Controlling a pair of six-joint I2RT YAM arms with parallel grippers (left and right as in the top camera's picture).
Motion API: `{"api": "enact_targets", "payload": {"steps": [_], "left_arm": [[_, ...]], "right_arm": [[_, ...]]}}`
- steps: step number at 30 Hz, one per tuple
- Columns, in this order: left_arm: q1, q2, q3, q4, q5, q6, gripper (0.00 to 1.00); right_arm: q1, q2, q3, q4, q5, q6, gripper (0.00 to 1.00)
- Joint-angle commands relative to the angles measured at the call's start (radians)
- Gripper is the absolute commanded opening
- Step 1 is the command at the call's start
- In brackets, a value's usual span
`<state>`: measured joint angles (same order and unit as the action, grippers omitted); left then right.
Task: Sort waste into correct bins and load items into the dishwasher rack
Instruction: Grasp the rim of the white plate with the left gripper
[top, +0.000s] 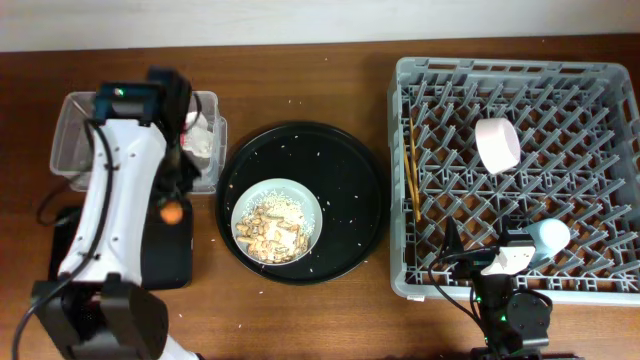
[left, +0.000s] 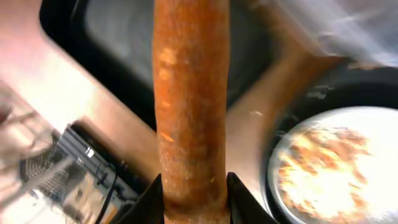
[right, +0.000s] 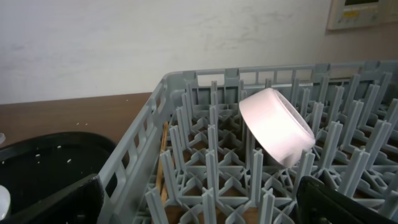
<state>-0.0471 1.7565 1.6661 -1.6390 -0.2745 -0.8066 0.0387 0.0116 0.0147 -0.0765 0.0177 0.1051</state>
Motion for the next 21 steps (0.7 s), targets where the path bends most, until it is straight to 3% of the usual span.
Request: {"api": "enact_targets", "payload": {"steps": [1,5,6,7,10,12,13,14,17,21], "left_arm": [[0.097,-0.101,-0.312,0.154,-0.034,-0.125,0.23],[0.223,-0.115,-0.554,0.375,0.042,-0.124,0.24],[0.233,-0.115,-0.573,0.401,0.056,-0.124,0.57],[0.236,-0.115,-0.573,0.414,0.078,-0.122,0.99],[0.232,-0.116,-0.486,0.406,0.283,0.055,0.99],[0.174,-0.116,-0.365,0.421,0.427,0.241,0.89],[0.139,-0.116,-0.336,0.434,0.451,0.303,0.89],[0.069,-0.116,-0.294,0.46,0.466,0.404,0.83],[-0.226,-0.101,-0.271,0.566,0.414,0.631,0.7],[-0.504,-0.013,-0.272,0.563,0.239,0.637,0.63]], "right_arm": [[-0.006,-0.008,-0.009,-0.002,-0.006,0.003,0.98],[-0.006,-0.008,-0.009,-0.002,-0.006,0.003,0.98],[-0.006,-0.008,-0.009,-0.002,-0.006,0.003,0.98],[-0.006,-0.008,-0.009,-0.002,-0.006,0.003,0.98],[-0.006,-0.008,-0.009,-0.002,-0.006,0.003,0.98],[-0.006,-0.008,-0.009,-0.002,-0.006,0.003,0.98],[-0.006,-0.008,-0.009,-0.002,-0.006,0.003,0.98],[-0.006,-0.008,-0.009,-0.002,-0.006,0.003,0.98],[-0.006,-0.008,-0.009,-0.002,-0.006,0.003,0.98],[-0.006,-0.008,-0.009,-0.002,-0.006,0.003,0.98]]}}
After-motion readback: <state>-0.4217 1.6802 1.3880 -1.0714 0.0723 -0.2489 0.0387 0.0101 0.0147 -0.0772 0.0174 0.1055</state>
